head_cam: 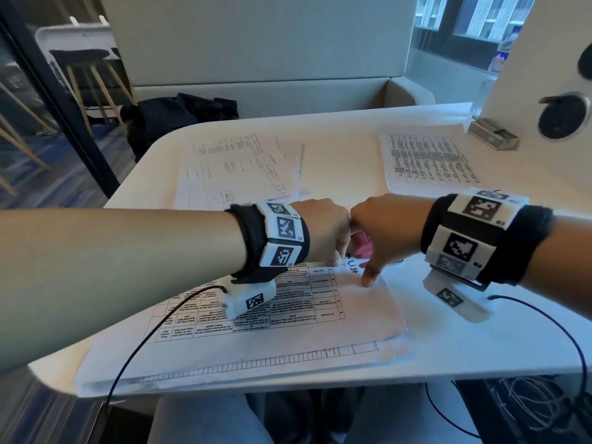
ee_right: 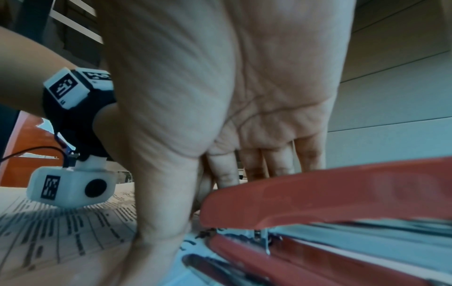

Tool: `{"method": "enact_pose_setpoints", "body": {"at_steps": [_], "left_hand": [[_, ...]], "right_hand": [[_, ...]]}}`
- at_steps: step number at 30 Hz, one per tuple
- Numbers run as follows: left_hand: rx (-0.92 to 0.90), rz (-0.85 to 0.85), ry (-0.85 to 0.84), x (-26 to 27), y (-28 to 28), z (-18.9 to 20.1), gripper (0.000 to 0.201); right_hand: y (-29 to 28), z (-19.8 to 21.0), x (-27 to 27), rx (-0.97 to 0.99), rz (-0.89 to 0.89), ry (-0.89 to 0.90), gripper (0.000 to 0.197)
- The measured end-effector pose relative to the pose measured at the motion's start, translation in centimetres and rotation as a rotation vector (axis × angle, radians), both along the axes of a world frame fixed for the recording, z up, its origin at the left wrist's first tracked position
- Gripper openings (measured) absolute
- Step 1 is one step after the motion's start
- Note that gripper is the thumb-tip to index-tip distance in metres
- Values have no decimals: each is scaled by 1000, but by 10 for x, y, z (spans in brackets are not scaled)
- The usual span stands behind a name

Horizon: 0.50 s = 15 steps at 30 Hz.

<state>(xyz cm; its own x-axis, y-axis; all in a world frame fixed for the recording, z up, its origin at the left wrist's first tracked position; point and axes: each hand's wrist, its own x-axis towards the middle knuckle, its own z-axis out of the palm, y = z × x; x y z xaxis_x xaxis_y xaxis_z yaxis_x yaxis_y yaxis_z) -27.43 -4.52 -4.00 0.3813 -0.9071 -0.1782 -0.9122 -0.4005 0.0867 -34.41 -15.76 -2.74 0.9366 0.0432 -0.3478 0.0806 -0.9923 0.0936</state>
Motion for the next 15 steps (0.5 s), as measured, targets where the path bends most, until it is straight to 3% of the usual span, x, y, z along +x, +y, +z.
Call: {"method": "enact_pose_setpoints", "body": {"at_steps": [9, 15], "left_hand": [[-8, -66, -63, 0, 9, -8, 11], [-62, 79, 45, 26, 44, 7, 20]], "right_hand": [[2, 0, 2, -34, -5, 24, 69], [1, -1, 0, -89, -51, 57, 76]]}}
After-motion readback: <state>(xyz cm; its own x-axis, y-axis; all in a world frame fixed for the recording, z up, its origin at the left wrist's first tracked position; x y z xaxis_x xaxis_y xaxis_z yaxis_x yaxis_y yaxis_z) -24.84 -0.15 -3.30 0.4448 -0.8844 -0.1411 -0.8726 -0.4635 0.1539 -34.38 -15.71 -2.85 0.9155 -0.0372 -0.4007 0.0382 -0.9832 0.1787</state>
